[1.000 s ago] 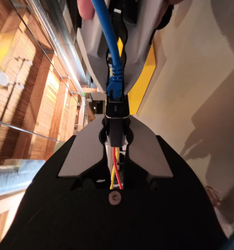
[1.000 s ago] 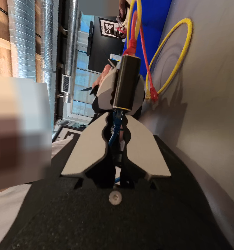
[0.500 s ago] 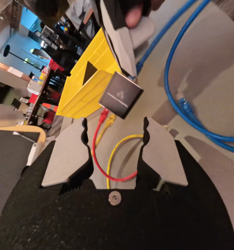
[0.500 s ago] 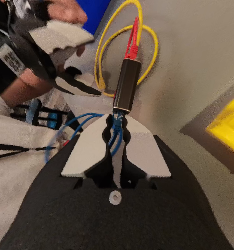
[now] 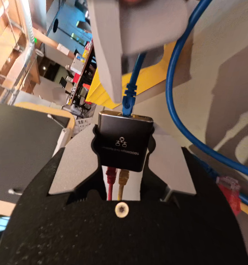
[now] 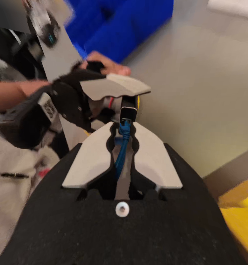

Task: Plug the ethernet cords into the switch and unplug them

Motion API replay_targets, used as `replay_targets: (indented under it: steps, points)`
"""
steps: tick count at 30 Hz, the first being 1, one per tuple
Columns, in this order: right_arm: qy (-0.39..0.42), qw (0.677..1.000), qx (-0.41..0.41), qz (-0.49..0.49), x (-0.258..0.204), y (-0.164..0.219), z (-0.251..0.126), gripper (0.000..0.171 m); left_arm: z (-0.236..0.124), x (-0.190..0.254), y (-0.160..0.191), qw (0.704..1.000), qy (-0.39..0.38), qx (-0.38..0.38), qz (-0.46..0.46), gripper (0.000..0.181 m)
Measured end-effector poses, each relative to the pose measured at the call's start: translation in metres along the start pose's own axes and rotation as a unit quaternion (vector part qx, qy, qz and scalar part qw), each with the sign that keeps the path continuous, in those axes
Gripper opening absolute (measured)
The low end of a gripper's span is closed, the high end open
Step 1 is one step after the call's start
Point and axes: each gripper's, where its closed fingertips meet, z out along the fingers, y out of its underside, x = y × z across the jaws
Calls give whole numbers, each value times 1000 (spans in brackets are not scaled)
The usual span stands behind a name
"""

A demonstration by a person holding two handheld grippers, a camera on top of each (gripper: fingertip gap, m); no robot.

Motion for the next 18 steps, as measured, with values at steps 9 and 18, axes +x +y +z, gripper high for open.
replay_targets:
  steps: [9, 18]
  points:
    - [-1, 977, 213, 22, 3, -25, -46, 49, -2, -11, 12, 996, -5, 19, -90, 67]
    - [59, 990, 129, 2, -2, -16, 13, 20, -7, -14, 6, 996, -29, 24, -78, 67]
